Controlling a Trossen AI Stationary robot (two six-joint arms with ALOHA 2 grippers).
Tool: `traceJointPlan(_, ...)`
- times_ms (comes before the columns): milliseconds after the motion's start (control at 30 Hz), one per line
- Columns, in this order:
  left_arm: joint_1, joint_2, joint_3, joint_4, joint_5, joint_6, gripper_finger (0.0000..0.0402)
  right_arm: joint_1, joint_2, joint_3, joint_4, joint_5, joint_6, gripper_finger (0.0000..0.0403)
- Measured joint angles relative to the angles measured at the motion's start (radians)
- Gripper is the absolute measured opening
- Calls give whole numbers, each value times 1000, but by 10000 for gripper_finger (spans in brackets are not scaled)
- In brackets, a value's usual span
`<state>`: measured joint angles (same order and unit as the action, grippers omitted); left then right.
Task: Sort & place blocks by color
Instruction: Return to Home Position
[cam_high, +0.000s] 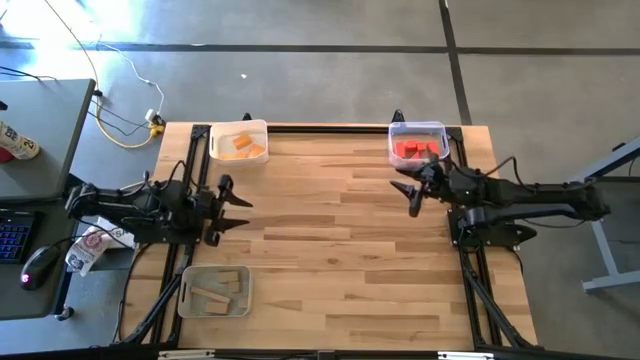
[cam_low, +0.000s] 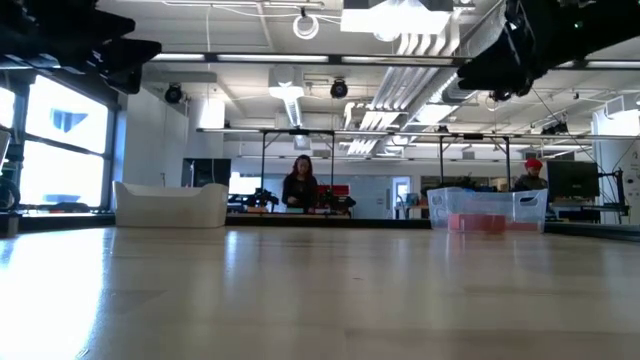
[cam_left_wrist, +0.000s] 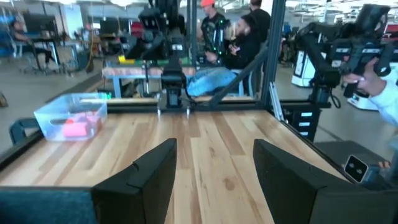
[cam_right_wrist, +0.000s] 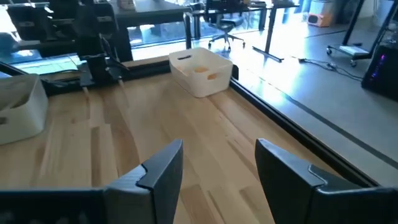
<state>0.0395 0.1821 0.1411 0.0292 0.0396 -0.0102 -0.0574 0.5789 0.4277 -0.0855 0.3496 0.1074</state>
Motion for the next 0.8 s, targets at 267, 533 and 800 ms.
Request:
traceJointPlan(267,0,-144,-57,-26,1,32,200,35,-101,-143,36,74,50,185)
traceJointPlan(533,0,-179,-59,-85,20,41,200,67,-169,-314,237,30,42,185)
traceJointPlan(800,0,-179,-59,-80,47,82,200,78,-251,-417,413,-119,-7,185)
